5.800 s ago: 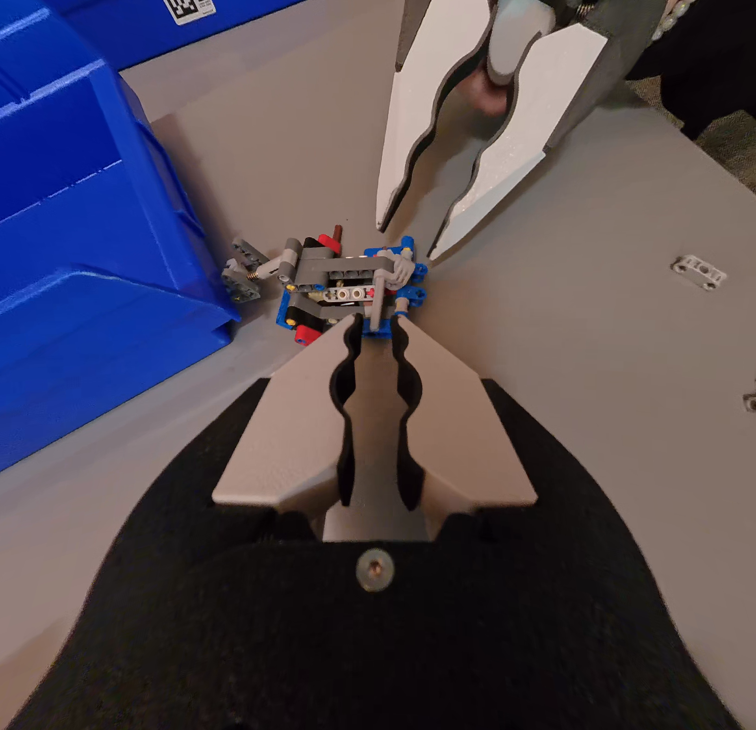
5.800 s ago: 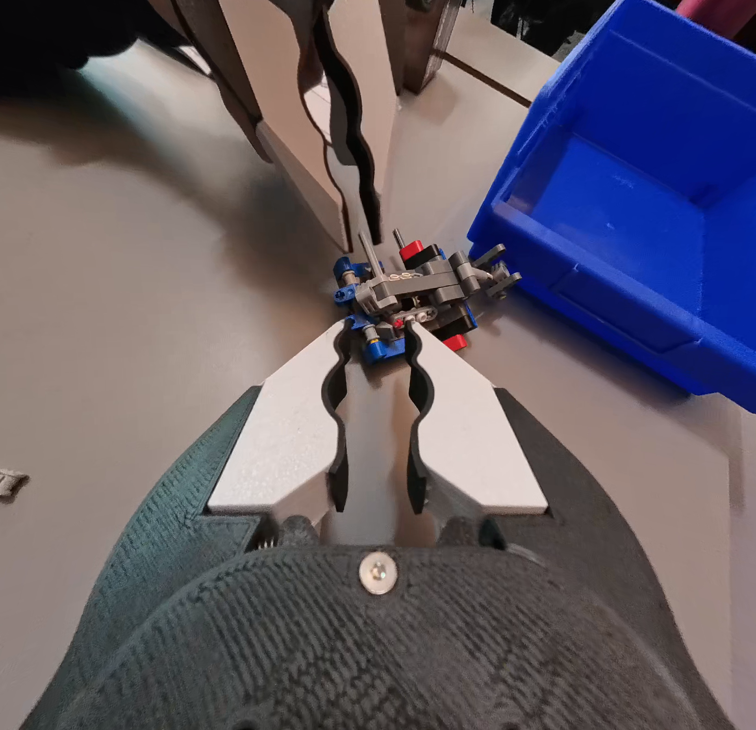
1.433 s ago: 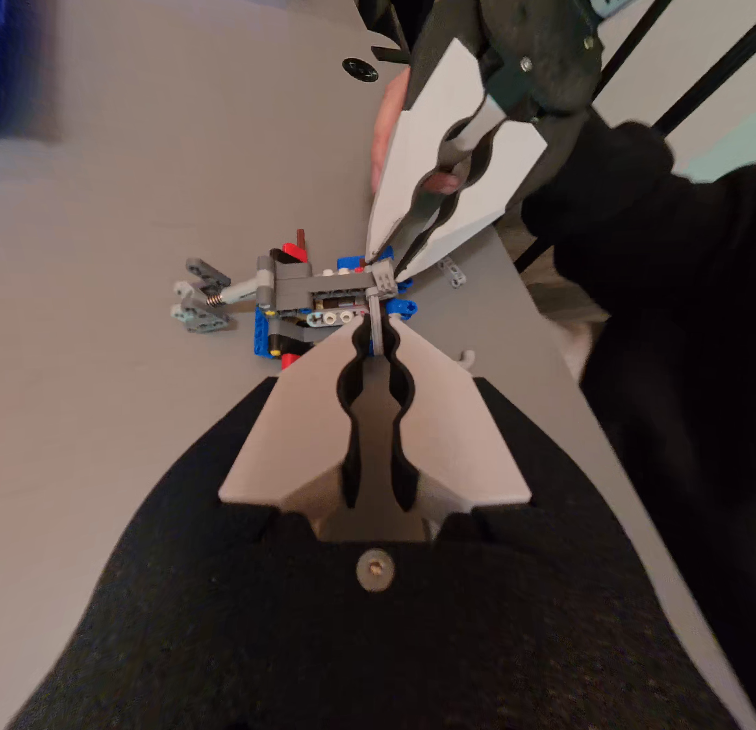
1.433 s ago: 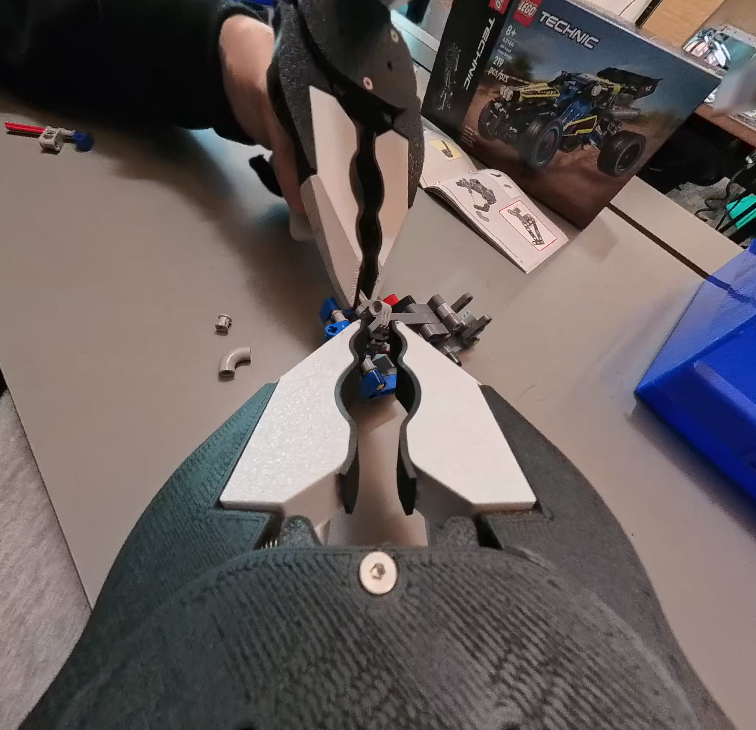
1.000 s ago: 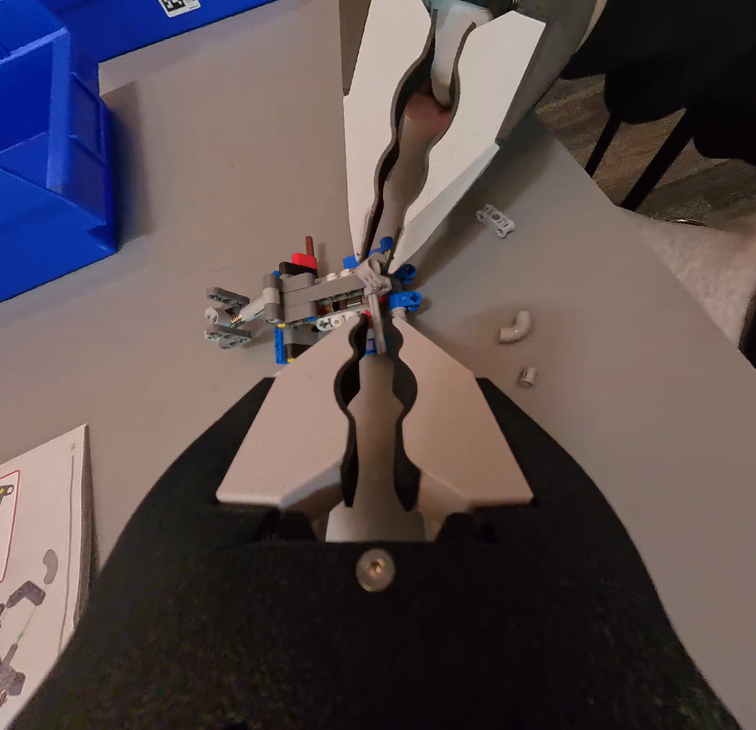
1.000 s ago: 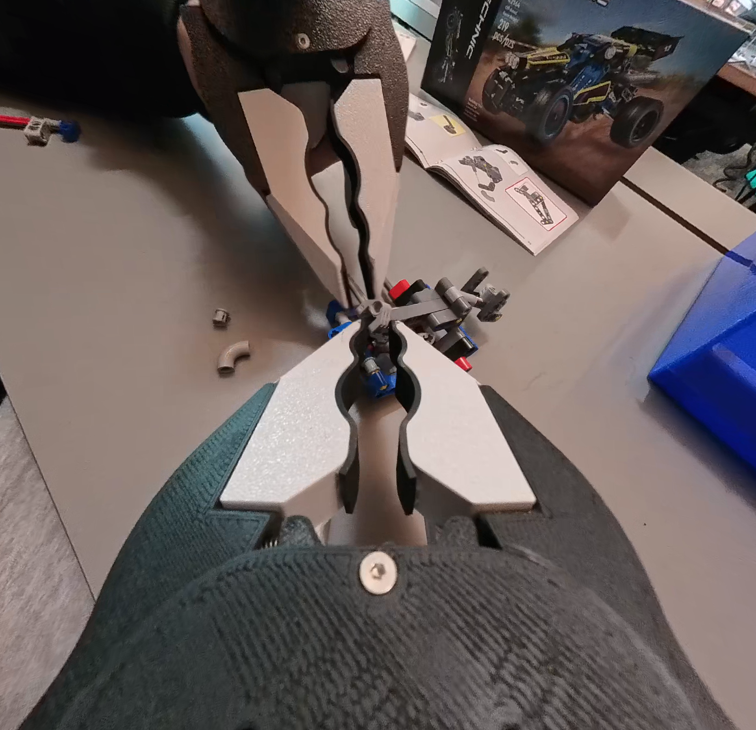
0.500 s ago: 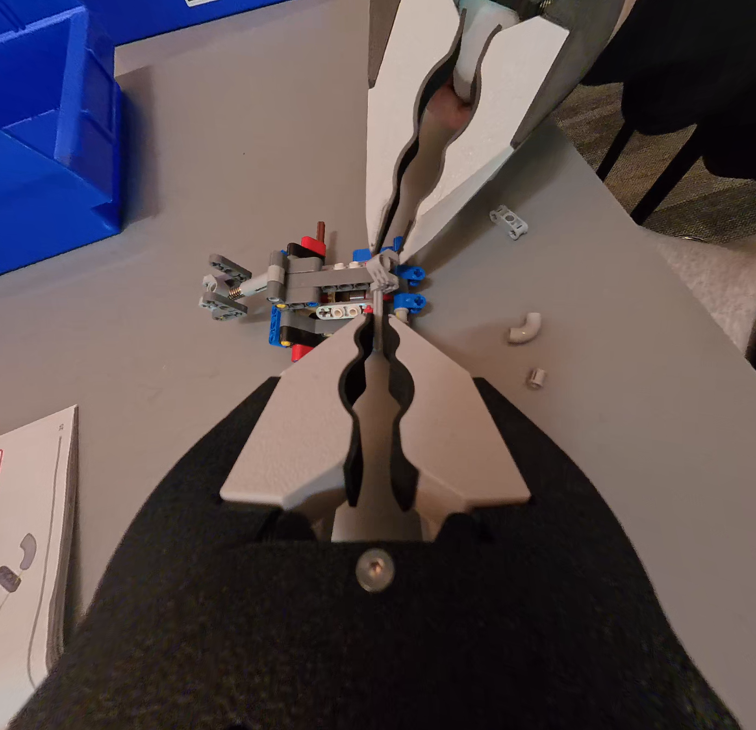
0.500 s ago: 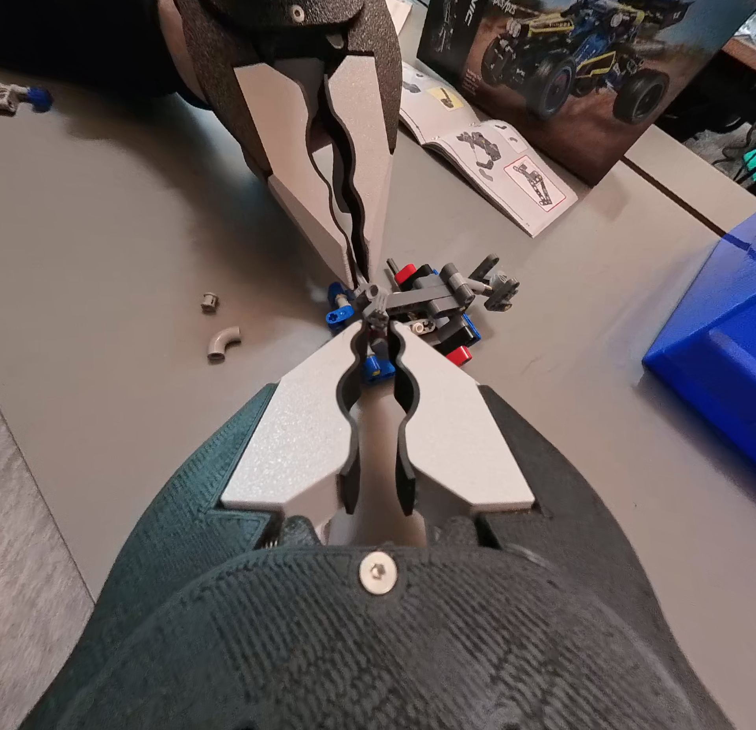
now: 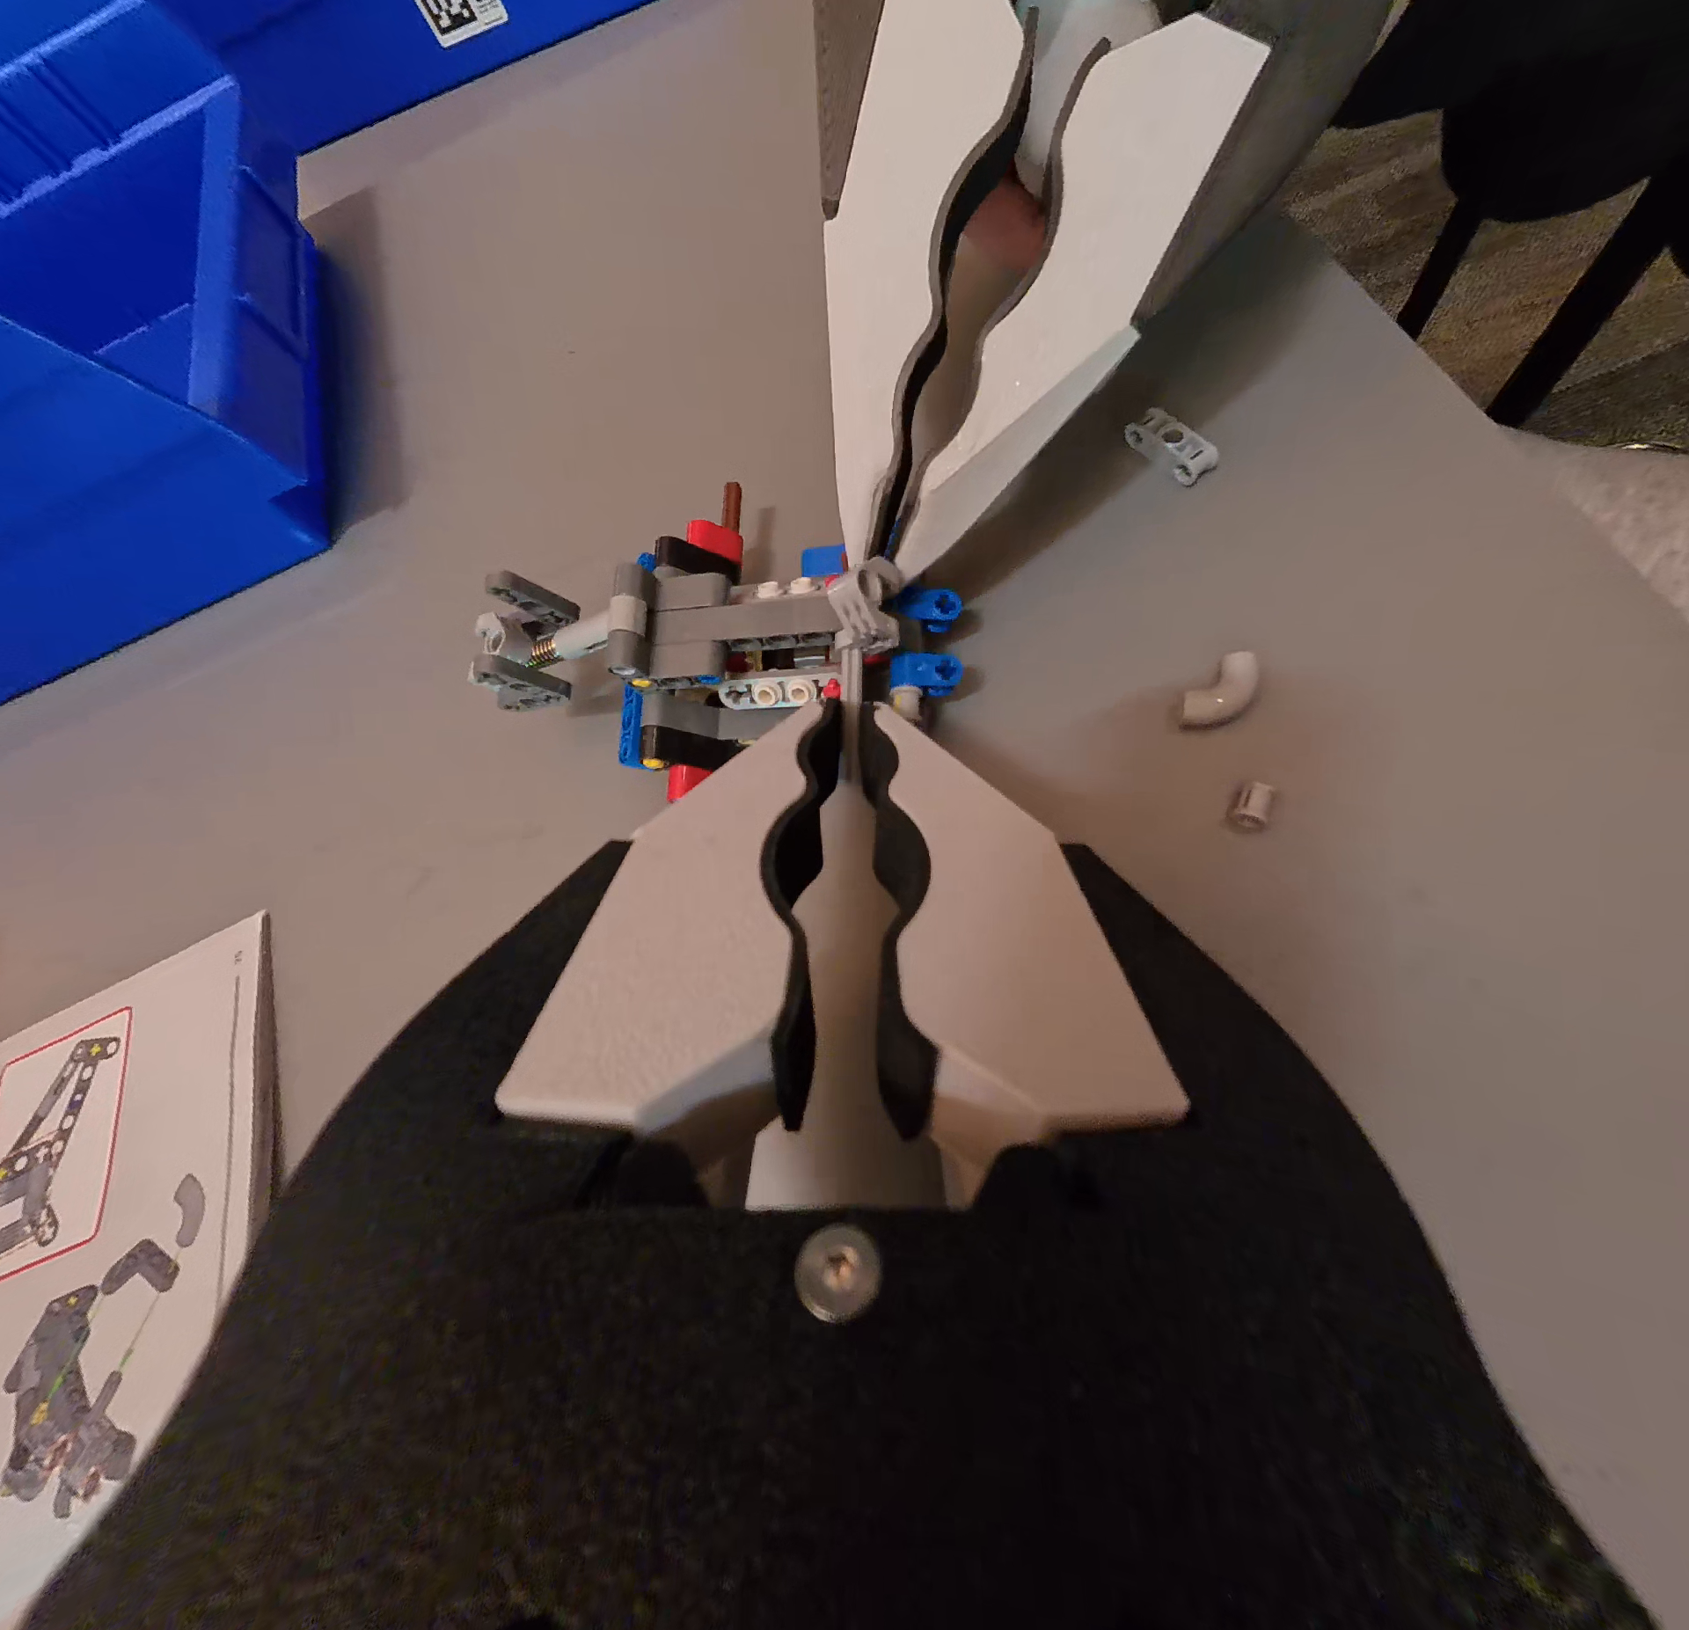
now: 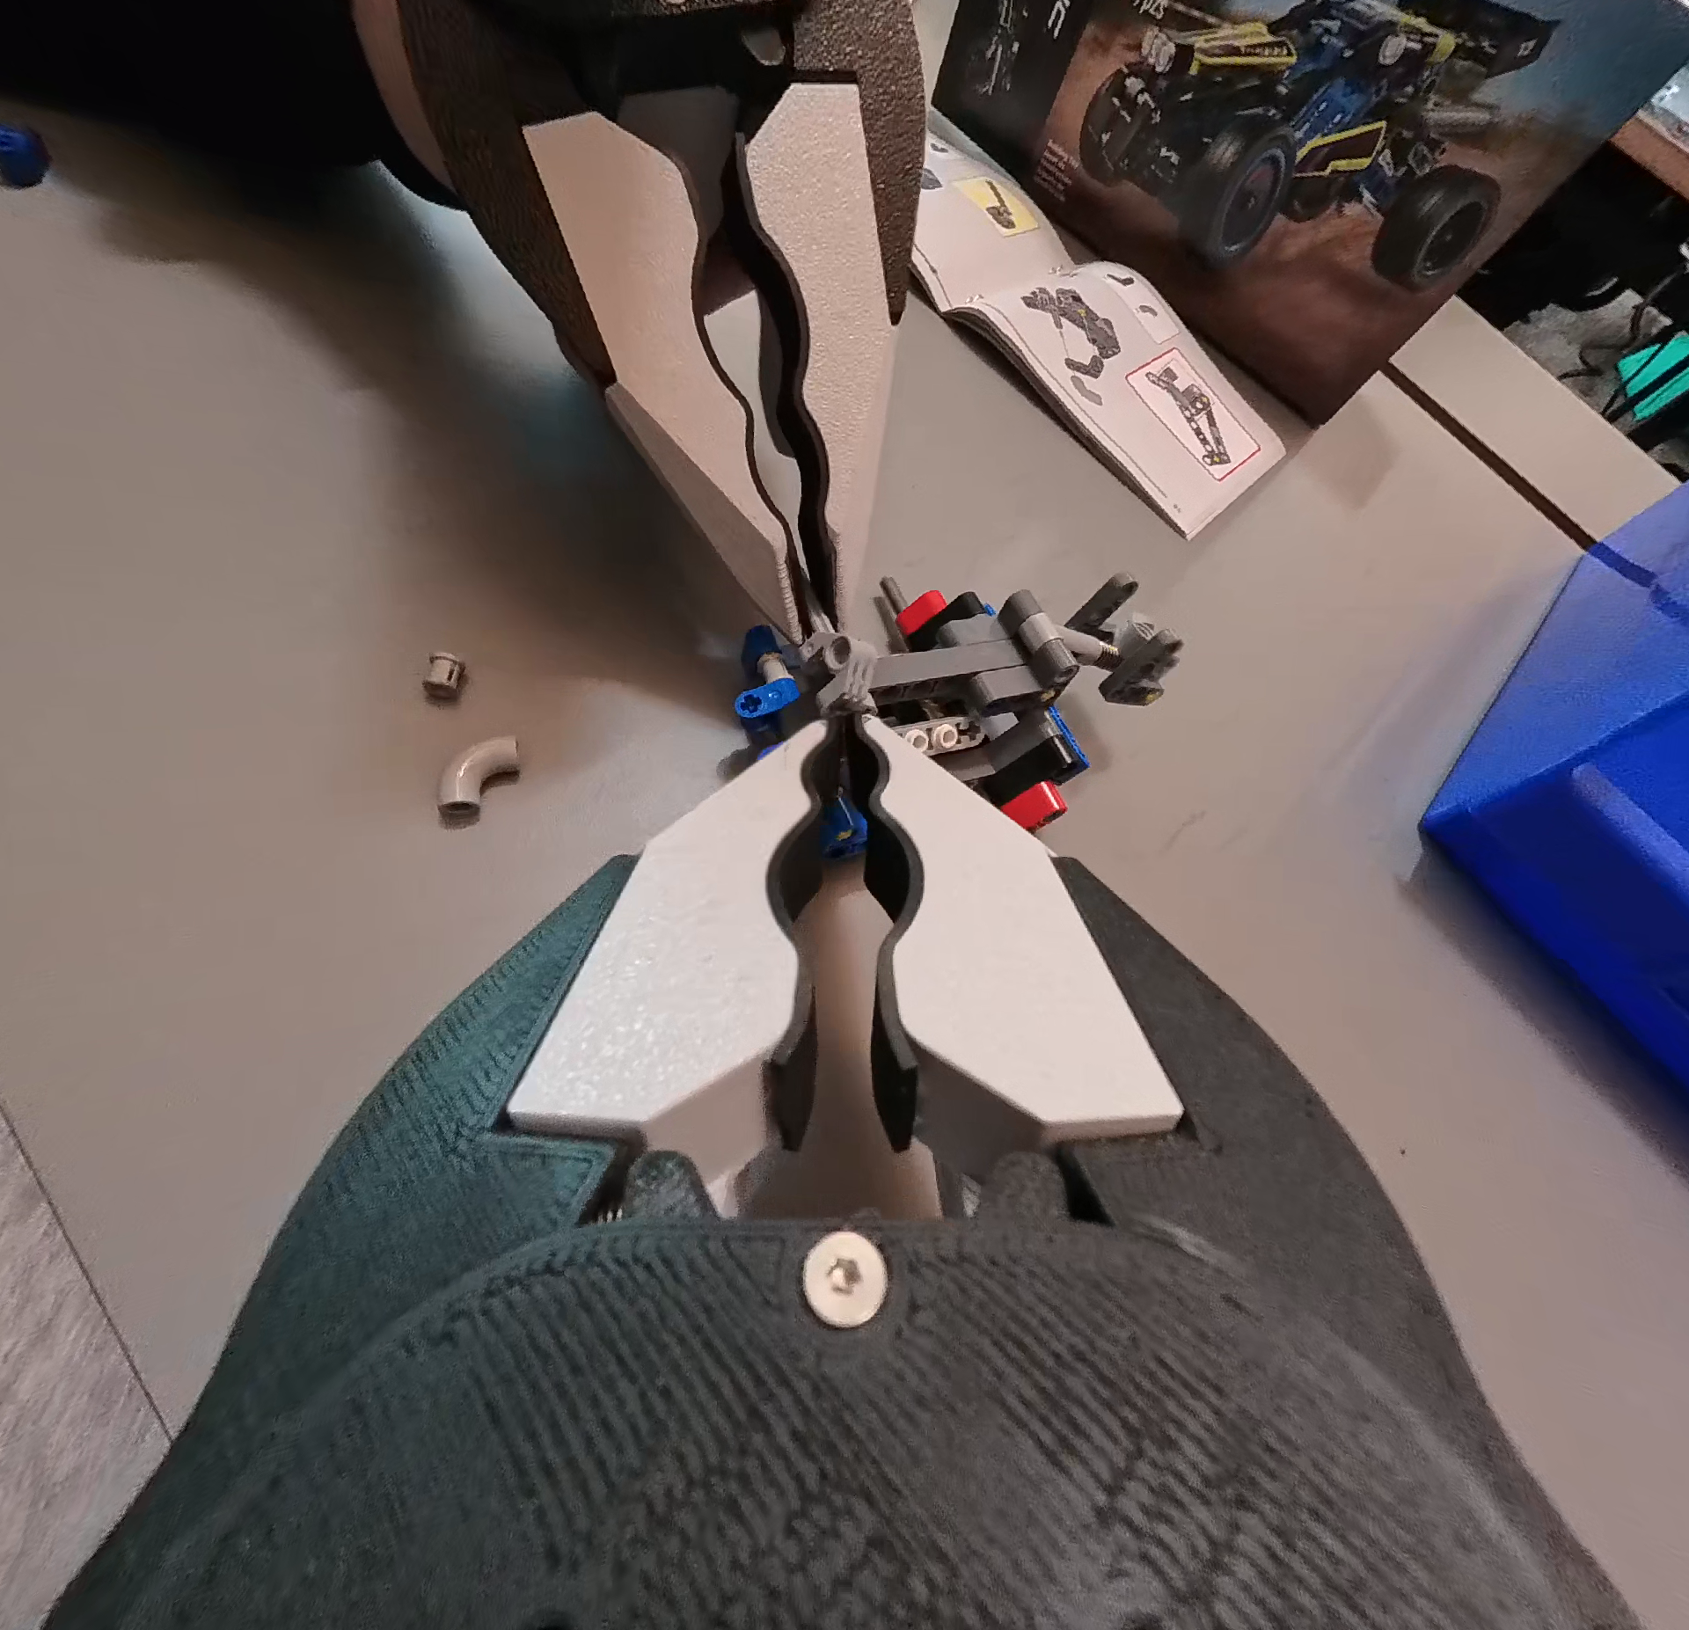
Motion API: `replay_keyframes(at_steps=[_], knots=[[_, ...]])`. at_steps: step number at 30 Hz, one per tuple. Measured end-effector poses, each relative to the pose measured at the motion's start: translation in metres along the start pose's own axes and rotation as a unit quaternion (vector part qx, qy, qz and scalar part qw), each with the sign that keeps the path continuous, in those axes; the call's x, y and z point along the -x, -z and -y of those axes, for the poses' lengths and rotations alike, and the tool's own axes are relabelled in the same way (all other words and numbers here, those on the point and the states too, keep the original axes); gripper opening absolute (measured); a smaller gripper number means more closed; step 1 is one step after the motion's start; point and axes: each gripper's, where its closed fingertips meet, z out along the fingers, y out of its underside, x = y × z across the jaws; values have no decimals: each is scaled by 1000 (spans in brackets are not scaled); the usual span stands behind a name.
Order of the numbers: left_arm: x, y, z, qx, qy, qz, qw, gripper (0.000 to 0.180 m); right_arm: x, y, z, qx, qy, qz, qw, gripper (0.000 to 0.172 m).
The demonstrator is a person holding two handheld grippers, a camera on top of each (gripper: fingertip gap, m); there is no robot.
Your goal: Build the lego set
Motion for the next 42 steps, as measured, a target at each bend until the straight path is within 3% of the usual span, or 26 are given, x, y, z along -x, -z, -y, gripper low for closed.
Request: replay_keyframes(at_steps=[26, 31, 42], knots=[[8, -8, 1, 1, -27, -16, 999, 0, -7, -2, -7, 28, -7, -14, 999, 0], [10, -6, 0, 4, -46, -15, 999, 0, -11, -3, -3, 10, 4, -28, 1000, 16], [18, -8, -1, 10, -88, -36, 995, 0, -15, -11, 1, -2, 29, -5, 1000, 9]])
